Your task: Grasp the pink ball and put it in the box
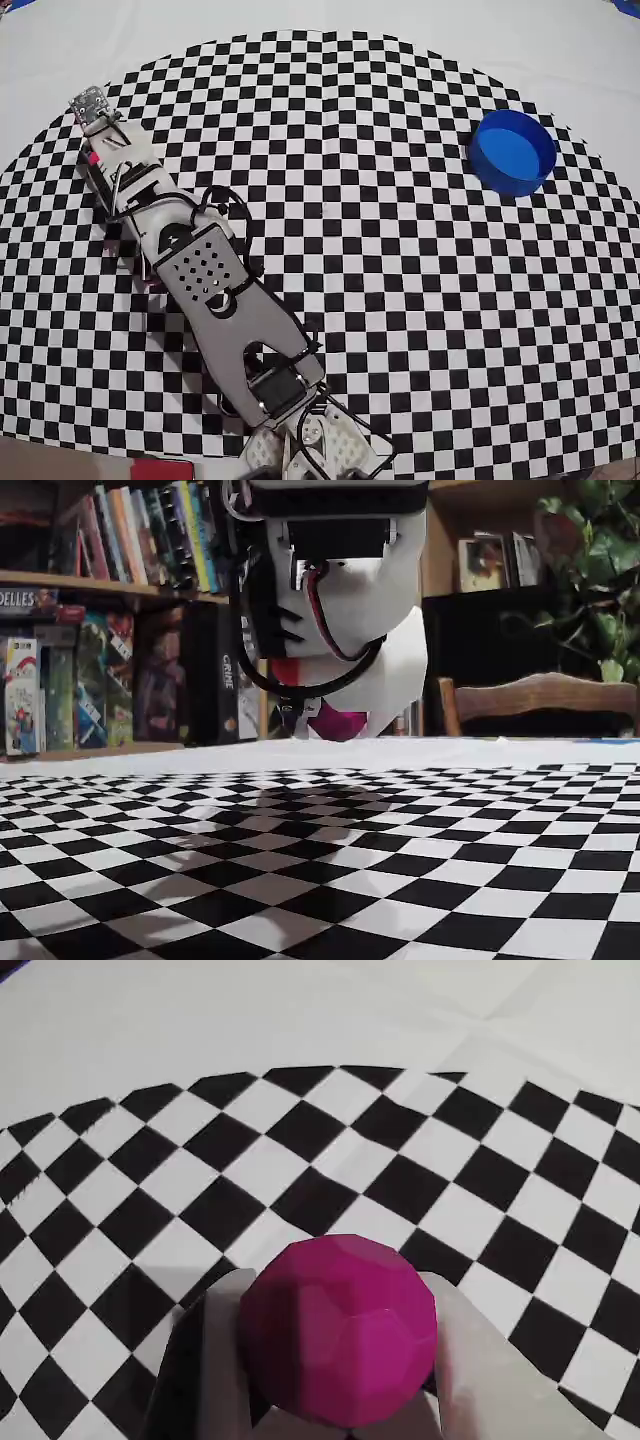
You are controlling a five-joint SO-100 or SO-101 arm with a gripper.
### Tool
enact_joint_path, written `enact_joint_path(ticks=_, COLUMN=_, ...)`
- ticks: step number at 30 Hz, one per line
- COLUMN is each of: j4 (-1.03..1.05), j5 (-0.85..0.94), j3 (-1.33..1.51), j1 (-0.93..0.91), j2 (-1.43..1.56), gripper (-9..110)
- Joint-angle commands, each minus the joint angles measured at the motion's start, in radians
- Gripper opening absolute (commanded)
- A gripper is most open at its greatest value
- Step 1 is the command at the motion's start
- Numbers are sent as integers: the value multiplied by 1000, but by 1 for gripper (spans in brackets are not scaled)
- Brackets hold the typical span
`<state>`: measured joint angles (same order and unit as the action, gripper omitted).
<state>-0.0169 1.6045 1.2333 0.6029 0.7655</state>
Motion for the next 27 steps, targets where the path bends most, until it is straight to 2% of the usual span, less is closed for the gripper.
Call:
enact_joint_path(ticks=1, j4=2, j5=-3, j3=20, j1=-6, j2=121, gripper=0)
enact_joint_path(ticks=27, j4=2, j5=-3, j3=439, j1=-91, j2=557, gripper=0)
